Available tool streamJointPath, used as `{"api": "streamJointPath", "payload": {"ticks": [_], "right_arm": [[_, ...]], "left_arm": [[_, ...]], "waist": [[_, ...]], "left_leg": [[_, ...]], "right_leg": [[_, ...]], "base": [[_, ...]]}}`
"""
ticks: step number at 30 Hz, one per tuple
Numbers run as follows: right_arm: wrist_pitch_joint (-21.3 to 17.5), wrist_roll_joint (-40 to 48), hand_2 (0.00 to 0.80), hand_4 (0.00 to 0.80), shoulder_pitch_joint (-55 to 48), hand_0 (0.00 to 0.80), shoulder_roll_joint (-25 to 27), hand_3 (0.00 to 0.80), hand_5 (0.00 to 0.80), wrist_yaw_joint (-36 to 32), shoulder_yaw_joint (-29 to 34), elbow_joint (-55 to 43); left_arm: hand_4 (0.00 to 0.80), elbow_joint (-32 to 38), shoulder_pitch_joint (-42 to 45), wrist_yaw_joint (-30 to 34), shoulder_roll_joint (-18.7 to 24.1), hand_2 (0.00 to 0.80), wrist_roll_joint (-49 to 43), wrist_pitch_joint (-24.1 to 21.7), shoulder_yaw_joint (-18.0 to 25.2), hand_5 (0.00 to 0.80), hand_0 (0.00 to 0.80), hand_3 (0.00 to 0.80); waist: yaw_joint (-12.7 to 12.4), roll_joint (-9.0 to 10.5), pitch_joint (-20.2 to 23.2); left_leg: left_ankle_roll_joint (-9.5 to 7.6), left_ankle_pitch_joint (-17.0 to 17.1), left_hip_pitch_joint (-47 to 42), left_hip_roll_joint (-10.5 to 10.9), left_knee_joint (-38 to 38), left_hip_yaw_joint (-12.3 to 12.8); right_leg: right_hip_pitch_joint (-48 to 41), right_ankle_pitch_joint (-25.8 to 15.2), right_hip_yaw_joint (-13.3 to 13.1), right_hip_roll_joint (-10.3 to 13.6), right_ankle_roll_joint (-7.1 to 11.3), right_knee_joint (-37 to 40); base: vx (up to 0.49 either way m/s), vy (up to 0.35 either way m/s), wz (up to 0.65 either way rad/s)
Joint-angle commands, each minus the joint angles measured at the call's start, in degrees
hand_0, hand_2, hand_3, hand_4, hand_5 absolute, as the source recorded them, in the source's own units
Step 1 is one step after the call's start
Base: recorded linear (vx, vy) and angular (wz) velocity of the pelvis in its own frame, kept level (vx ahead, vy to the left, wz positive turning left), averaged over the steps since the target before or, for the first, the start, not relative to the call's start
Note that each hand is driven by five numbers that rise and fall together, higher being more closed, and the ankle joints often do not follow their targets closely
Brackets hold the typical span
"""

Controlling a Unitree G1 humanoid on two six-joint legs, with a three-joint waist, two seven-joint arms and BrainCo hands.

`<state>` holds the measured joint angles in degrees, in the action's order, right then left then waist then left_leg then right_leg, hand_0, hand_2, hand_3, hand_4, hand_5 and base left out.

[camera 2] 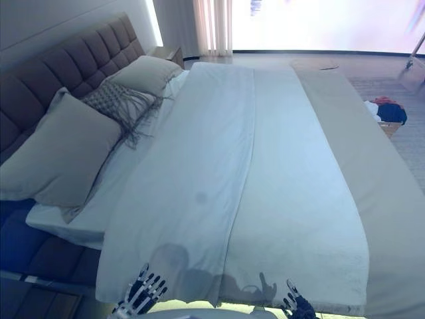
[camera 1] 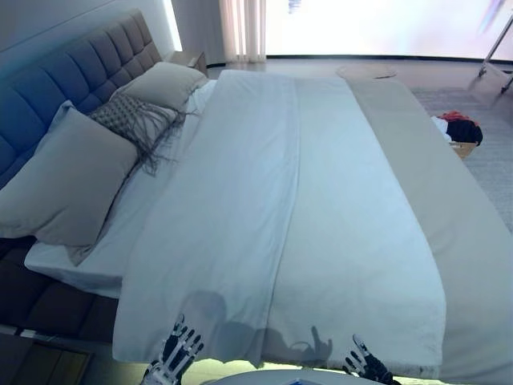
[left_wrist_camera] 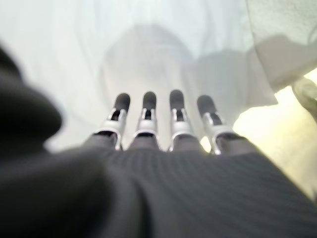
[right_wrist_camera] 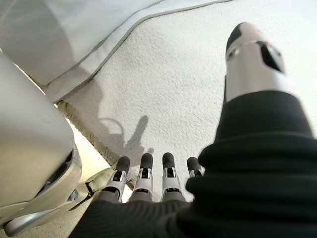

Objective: Make the bed neatly

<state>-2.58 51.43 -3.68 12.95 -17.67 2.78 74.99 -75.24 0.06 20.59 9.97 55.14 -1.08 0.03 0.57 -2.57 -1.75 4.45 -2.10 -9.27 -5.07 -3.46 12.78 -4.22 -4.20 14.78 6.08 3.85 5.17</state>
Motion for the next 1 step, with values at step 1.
{"api": "streamJointPath", "payload": {"ticks": [1], "right_arm": [[-2.84,2.21,0.000,0.000,4.01,0.000,-1.95,0.000,0.000,-1.48,1.04,3.41]], "left_arm": [[0.000,-3.36,-2.59,0.93,-0.85,0.000,-1.96,-2.63,0.31,0.000,0.000,0.000]], "waist": [[-0.23,2.43,-0.31]], "left_leg": [[0.45,1.75,1.95,-0.74,-0.79,-1.16]], "right_leg": [[-2.37,0.16,1.16,4.84,4.52,-0.47]], "base": [[0.000,0.000,0.00]]}}
